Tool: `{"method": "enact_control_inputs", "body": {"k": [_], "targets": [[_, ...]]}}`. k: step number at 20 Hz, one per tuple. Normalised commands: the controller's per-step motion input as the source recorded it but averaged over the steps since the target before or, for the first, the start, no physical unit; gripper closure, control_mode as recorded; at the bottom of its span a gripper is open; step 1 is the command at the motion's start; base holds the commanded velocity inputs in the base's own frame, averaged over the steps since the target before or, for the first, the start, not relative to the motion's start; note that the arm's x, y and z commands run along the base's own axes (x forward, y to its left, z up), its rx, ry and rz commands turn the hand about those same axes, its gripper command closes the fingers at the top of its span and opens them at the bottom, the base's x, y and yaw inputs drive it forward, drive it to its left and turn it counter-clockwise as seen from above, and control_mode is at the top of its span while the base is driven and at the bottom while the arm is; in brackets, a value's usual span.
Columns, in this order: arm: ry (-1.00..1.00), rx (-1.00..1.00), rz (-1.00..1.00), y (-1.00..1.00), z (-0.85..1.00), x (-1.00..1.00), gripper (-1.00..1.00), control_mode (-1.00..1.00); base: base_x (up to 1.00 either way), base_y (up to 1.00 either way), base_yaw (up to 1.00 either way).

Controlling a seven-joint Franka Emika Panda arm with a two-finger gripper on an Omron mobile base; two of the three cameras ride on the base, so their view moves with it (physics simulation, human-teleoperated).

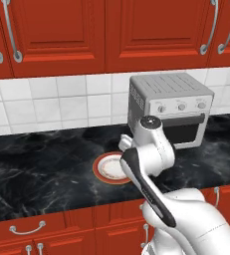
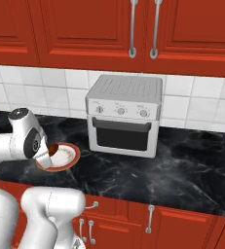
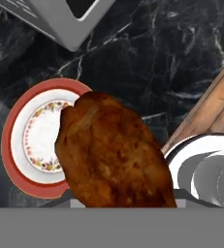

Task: Place the chicken drumstick on the counter behind the older chicken drumstick on the same shelf of the fridge to maintain FIFO order. Close the fridge door when finished.

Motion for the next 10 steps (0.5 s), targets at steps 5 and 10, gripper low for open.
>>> {"method": "enact_control_inputs", "body": {"k": [5,10], "targets": [[-0.03,0.00,0.00,-0.29,0.65,-0.58,1.00,-1.00,0.00,0.00,0.00],[0.00,0.00,0.00,-0.45,0.14,-0.38,1.00,-1.00,0.00,0.00,0.00]]}}
